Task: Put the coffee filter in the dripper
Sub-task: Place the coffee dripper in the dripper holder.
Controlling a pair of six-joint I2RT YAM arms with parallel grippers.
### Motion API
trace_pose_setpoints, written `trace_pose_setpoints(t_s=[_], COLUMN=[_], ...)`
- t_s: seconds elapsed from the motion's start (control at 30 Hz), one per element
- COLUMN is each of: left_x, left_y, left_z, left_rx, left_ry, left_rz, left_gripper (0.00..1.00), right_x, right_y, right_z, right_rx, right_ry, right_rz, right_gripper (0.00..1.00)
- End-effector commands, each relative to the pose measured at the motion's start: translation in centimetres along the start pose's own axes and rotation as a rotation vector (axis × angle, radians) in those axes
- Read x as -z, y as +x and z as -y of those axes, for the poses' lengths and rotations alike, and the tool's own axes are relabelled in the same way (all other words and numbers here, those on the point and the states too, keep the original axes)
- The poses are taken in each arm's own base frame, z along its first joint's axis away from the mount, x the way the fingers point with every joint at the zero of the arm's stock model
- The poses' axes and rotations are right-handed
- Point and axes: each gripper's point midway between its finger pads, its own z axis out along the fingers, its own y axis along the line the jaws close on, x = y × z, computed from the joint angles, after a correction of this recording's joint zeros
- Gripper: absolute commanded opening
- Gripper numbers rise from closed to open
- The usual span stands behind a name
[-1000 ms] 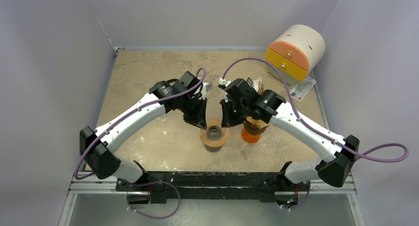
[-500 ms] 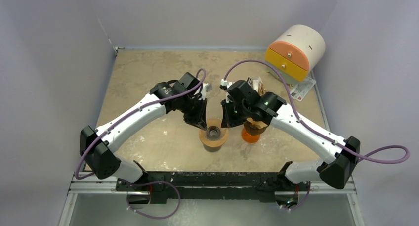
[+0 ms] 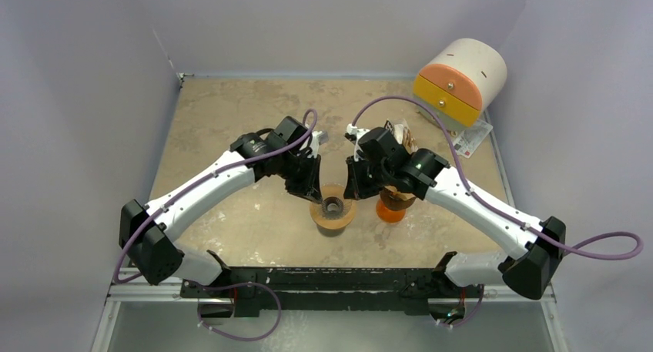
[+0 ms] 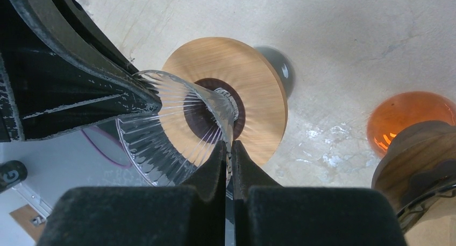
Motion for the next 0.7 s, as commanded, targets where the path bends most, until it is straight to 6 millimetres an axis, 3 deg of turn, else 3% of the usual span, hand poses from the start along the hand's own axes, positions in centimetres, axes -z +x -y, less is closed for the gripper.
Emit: trace_pose_setpoints(t_s=[0.0,0.67], left_x=[-2.9,-4.6], left_y=[1.7,2.6], left_z=[-2.7,-3.6], left_rx=[0.013,0.030], left_ry=[-0.085,-0.090], left_rz=[-0.079,-0.119], left_gripper=[0.00,0.00], right_x=[-2.8,-4.1], right_y=[6.2,9.2], right_z=[4.4,6.5], right_rx=[-0.009,-0.021], right_ry=[0.160,0.209], right_rz=[-0.237,-0.294], right_gripper=[0.00,0.00])
